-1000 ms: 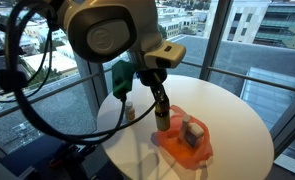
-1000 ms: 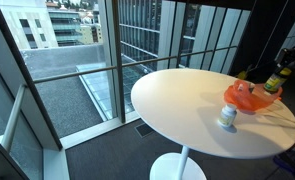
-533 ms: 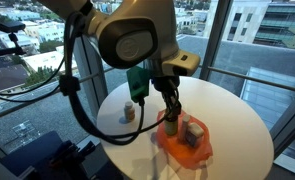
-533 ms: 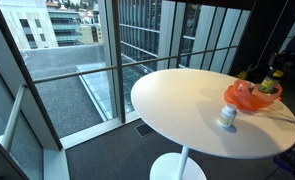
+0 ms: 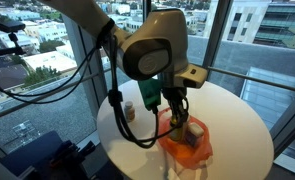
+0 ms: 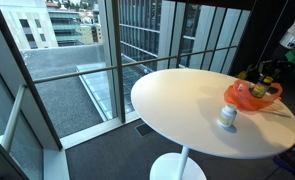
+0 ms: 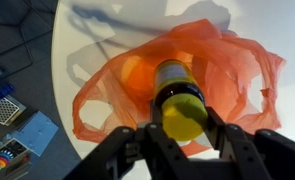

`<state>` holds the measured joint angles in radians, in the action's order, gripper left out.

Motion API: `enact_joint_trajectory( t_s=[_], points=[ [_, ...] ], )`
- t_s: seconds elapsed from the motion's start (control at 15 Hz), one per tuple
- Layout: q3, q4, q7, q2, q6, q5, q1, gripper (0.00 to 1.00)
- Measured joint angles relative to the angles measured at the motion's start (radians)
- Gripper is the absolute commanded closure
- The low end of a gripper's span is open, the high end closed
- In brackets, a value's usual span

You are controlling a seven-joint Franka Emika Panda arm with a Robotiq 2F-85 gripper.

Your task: Put the yellow and black container in the orange plastic bag

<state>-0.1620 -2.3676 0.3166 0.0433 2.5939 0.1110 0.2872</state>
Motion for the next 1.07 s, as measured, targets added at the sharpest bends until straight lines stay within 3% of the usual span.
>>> enact_joint_trajectory(
  t_s=[0.87, 1.0, 1.07],
  points=[
    [-0.011, 0.036, -0.004, 0.141, 0.089, -0.05, -0.079, 0.81],
    [-0.015, 0.036, -0.005, 0.147, 0.094, -0.057, -0.079, 0.75],
    [-0.017, 0.036, -0.006, 0.148, 0.094, -0.062, -0.079, 0.66]
  ],
)
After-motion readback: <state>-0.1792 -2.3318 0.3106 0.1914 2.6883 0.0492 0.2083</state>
